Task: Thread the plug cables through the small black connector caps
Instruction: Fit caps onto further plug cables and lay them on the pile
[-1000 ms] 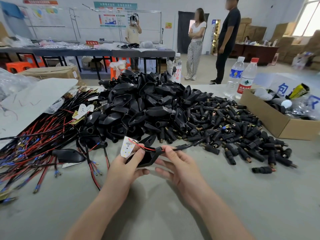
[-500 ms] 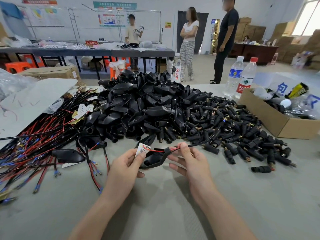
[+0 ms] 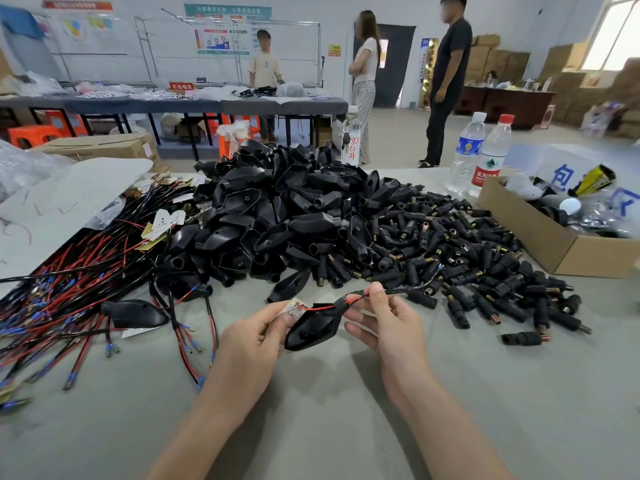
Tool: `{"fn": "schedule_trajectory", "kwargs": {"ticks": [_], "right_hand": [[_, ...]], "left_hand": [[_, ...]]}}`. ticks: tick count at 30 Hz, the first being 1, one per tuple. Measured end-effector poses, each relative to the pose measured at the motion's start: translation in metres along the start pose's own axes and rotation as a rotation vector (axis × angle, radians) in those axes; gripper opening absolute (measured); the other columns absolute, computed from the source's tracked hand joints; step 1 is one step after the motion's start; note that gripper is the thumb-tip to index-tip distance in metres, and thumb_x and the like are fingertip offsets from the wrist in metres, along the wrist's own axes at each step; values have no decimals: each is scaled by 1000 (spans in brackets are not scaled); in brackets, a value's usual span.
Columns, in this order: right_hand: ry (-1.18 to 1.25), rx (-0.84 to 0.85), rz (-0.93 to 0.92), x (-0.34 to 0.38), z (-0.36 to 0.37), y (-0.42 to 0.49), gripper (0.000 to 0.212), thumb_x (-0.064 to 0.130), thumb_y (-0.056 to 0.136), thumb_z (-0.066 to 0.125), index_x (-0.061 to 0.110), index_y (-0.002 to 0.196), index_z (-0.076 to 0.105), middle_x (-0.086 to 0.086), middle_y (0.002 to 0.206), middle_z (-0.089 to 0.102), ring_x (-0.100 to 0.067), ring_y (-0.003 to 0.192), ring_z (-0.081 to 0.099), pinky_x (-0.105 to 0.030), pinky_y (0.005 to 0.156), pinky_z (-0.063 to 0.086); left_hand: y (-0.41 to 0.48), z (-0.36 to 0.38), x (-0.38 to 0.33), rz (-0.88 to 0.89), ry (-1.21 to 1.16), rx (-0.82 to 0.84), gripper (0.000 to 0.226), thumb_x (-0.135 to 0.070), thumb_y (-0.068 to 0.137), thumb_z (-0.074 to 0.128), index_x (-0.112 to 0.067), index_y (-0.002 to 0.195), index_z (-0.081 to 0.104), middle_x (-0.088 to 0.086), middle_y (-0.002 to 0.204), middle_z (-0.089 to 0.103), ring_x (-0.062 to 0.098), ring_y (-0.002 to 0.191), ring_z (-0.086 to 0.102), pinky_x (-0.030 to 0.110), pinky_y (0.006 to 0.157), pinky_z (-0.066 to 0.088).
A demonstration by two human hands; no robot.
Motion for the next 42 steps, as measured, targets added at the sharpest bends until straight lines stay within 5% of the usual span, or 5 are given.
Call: {"fn": "schedule_trajectory", "kwargs": {"ticks": [4,15,26,37,42], "right_hand": [[0,9,7,0,0,-1,26,34,101,55,10,96,62,-5,88,78,-19,79,76,-24,60,57],[-60,149,-9,-1,16,-3,6,17,95,66,13,100,66,-7,89,75,-15,76,70,-24,66,58],[-324,315,-136,-1,37,-12,14,8,89,73,19,89,64,8,78,71,-8,79,66,-23,70,57],[-375,479,-116,-6,55,-25,20,2,90,70,19,84,62,3,85,74,-11,78,62,-25,75,52],[-398,473,-135,-3,50,-24,14,8,95,64,21,92,61,7,85,67,-12,81,59,-33,83,51]], "left_hand": [[-1,2,1,6,27,26,26,-34,102,54,-57,109,66,8,76,66,29,68,58,46,66,53],[-3,-3,3,-33,32,-60,16,-28,101,54,-38,97,66,-9,77,73,0,75,69,12,63,47],[-5,-3,-5,-67,23,-60,32,-37,96,35,-19,81,56,11,72,58,29,69,53,51,70,44],[-6,-4,-15,4,60,-83,33,-16,105,39,-30,83,58,-14,54,44,5,49,40,14,49,31],[-6,-4,-12,1,86,-79,37,-21,104,41,-33,133,62,-6,56,51,7,44,35,14,44,26]]}}
Point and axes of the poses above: each hand's wrist, its own y-axis towards the middle knuckle, its own z-axis out of the palm, x = y × z, the point moved 9 cm from there along y, towards the middle knuckle
